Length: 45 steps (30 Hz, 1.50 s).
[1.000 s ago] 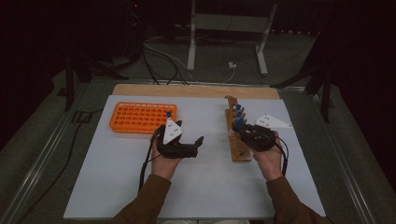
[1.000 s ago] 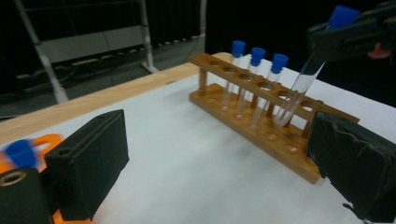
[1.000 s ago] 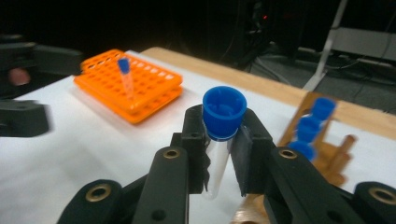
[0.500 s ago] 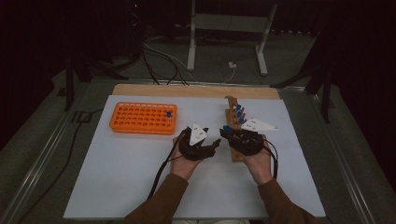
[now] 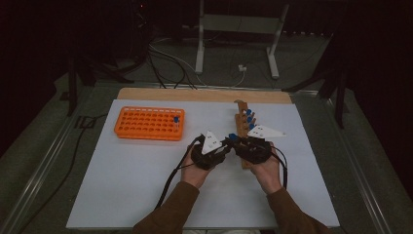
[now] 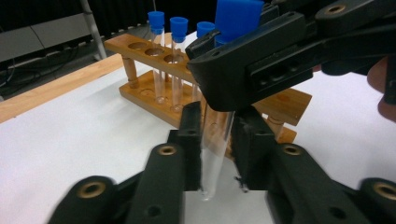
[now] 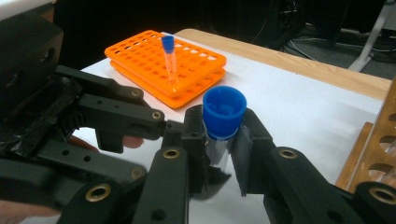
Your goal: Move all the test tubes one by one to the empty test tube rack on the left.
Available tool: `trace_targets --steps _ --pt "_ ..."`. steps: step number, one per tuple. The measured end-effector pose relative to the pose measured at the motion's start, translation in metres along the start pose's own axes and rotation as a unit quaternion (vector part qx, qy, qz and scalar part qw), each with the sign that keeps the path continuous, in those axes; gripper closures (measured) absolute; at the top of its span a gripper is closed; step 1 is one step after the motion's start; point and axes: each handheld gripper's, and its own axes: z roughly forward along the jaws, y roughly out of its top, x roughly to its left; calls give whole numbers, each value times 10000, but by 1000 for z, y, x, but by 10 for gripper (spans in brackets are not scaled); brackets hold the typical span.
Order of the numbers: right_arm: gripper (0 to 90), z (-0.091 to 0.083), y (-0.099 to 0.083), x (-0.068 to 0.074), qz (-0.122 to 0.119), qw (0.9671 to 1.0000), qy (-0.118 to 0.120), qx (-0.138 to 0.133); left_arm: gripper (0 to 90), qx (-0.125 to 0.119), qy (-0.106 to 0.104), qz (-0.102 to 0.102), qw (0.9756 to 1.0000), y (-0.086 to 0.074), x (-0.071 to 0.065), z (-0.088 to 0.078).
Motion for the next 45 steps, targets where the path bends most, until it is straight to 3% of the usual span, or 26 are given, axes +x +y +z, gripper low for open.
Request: trace_targets --steps 2,7,9,10,11,14,22,31,45 --pt "729 0 0 -1 28 10000 80 10 780 9 1 16 10000 0 0 0" --pt "464 -5 2 -6 82 9986 506 -124 783 31 33 -54 10000 -1 4 0" --pt "417 -6 2 -6 72 9985 525 -153 783 40 63 -84 9999 -2 6 -1" --pt "326 -7 3 -7 41 9987 477 -164 783 38 70 -104 9999 -2 7 -1" --pt "326 -7 3 -7 41 9987 477 -164 783 43 85 -124 9999 -2 8 -2" --pt "198 -7 4 -8 16 9991 392 -188 783 17 119 -214 9997 -3 11 -4" --pt "41 -11 5 -10 -60 9994 201 -265 783 -15 182 -357 9992 -6 19 -11" --pt "14 -13 6 -12 -135 9994 138 -277 783 -127 296 -462 9984 -6 32 -27" --pt "0 -21 6 -23 -153 9993 -23 -352 783 -496 581 -766 9941 -9 63 -64"
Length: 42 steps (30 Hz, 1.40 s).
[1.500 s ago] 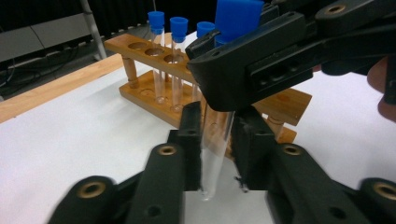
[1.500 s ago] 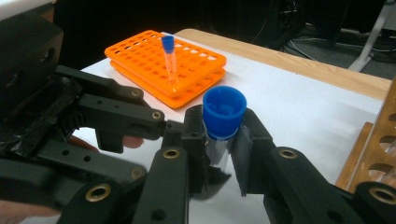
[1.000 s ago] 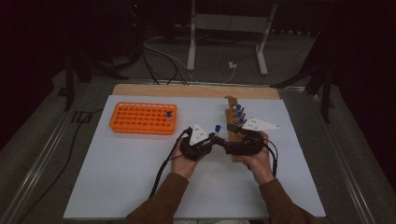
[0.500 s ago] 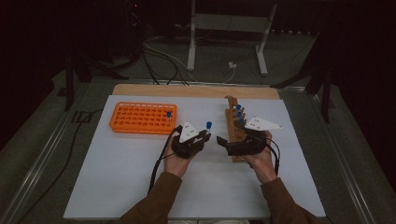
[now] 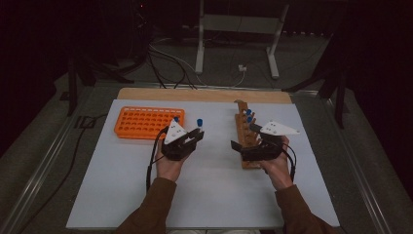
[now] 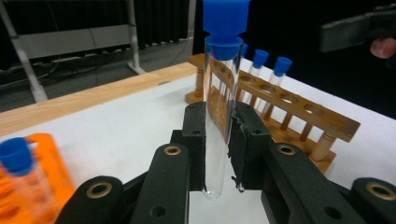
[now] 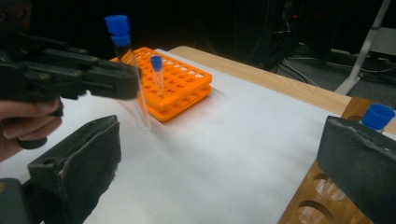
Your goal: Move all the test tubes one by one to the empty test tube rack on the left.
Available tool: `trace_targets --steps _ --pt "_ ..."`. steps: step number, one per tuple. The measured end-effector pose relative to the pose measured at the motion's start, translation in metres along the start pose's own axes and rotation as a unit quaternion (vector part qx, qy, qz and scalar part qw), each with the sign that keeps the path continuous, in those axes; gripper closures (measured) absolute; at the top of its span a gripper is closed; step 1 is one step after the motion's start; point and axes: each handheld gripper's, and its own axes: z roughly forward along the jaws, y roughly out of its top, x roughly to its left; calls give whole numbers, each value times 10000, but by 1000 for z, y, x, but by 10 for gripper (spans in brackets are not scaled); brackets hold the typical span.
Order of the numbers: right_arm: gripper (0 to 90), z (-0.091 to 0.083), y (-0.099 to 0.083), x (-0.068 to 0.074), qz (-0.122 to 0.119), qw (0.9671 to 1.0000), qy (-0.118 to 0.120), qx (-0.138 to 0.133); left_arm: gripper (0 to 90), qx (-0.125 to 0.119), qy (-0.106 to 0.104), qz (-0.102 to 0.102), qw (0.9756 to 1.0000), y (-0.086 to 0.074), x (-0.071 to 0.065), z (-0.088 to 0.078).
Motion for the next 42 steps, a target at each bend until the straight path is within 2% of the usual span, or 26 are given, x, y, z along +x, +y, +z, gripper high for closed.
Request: trace_targets --steps 13,22,25,33,42 --pt "0 -6 1 -6 109 9999 -11 -72 782 -143 324 -89 9993 2 28 -23" --pt "0 -7 1 -7 111 9999 -6 -105 782 -112 686 -179 9974 1 51 -34" --pt "0 -8 2 -7 114 9999 -5 -122 782 -97 791 -226 9966 0 57 -34" --pt "0 -8 2 -7 105 9999 -4 -110 782 2 1039 -181 9944 -3 66 -31" --pt "0 -8 2 -7 101 9999 12 -118 782 101 1288 -308 9911 -9 77 -22"
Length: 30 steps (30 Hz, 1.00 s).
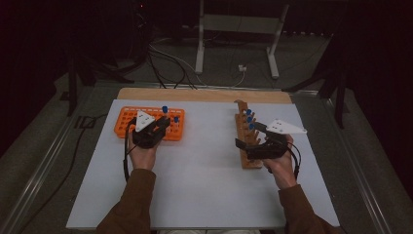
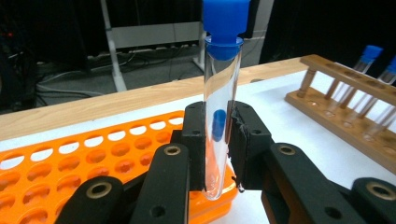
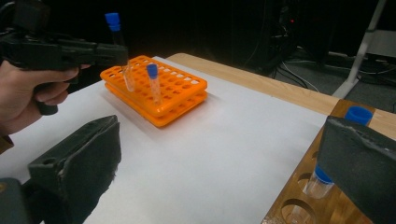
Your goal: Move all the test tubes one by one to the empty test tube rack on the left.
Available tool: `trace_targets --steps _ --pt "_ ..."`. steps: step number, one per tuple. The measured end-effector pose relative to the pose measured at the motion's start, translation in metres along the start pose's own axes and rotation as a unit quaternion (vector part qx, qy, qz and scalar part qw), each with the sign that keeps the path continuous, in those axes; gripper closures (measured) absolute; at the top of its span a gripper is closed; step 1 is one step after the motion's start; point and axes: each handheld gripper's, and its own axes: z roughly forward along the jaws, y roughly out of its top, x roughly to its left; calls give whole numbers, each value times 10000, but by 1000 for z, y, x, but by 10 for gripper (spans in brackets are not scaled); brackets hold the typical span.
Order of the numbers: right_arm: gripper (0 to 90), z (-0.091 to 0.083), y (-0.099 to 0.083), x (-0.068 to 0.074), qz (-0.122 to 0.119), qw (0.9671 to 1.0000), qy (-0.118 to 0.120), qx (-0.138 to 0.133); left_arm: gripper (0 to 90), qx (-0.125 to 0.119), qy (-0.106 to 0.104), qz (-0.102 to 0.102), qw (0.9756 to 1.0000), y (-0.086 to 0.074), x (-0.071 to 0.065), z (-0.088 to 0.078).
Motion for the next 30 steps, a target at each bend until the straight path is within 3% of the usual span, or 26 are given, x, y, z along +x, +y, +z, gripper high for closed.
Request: trace_targets --steps 11,18,30 --pt "0 -1 0 -1 26 10000 1 -13 782 205 238 -112 9994 -7 10 14" --pt "0 -1 0 -1 41 10000 -21 1 782 314 286 -161 9990 -10 12 21" --pt "0 0 -1 -1 10 10000 -37 18 781 275 258 -278 9989 -10 12 26"
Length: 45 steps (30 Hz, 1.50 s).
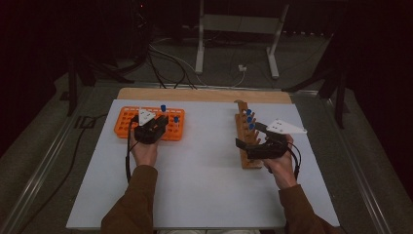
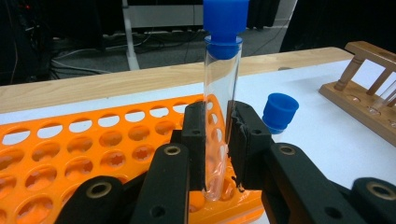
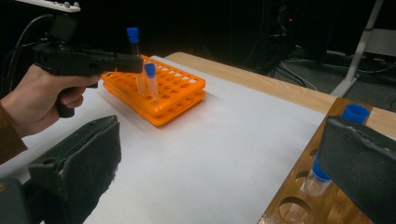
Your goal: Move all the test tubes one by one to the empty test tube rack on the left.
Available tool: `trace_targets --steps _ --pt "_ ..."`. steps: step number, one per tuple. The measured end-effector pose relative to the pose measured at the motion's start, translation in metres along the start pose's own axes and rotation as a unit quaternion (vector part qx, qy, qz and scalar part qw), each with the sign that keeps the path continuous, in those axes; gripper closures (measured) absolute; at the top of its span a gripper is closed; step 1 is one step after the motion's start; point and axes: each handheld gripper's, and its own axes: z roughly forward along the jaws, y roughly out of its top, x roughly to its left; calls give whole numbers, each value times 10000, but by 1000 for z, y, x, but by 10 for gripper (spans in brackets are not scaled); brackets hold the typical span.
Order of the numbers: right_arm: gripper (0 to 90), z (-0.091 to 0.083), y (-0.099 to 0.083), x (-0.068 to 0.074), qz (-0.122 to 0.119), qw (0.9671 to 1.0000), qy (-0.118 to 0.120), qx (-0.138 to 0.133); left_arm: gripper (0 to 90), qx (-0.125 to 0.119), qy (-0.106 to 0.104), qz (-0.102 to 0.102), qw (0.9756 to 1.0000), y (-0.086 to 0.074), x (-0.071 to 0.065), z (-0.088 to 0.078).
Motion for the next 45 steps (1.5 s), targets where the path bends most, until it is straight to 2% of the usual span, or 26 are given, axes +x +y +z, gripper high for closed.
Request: trace_targets --steps 5,8,14,16,18,22,25,30,39,42,45 --pt "0 1 0 1 -19 10000 23 10 781 70 -46 38 10000 -3 -4 5" --pt "0 0 0 1 -18 10000 31 2 781 210 -14 169 9996 -5 -7 9" --pt "0 0 0 1 -24 10000 42 -3 781 414 34 227 9989 -16 -7 14" --pt "0 0 0 1 -25 10000 47 -7 781 377 16 126 9992 -18 -5 13" --pt "0 0 0 2 -28 10000 49 -1 781 498 20 224 9985 -20 -6 14" --pt "0 0 0 2 -47 10000 56 -5 782 562 35 274 9980 -21 -7 14" --pt "0 0 0 2 -39 10000 59 3 782 714 58 364 9968 -23 -8 17" --pt "0 0 0 2 -38 10000 59 -1 781 724 72 437 9964 -24 -10 17" --pt "0 0 0 3 -42 10000 79 6 764 753 20 312 9967 -23 -10 16" --pt "0 1 -1 2 -44 10000 77 10 731 764 -17 318 9966 -23 -11 16" --pt "0 1 -1 2 -42 10000 78 11 682 750 -46 233 9969 -23 -8 14"
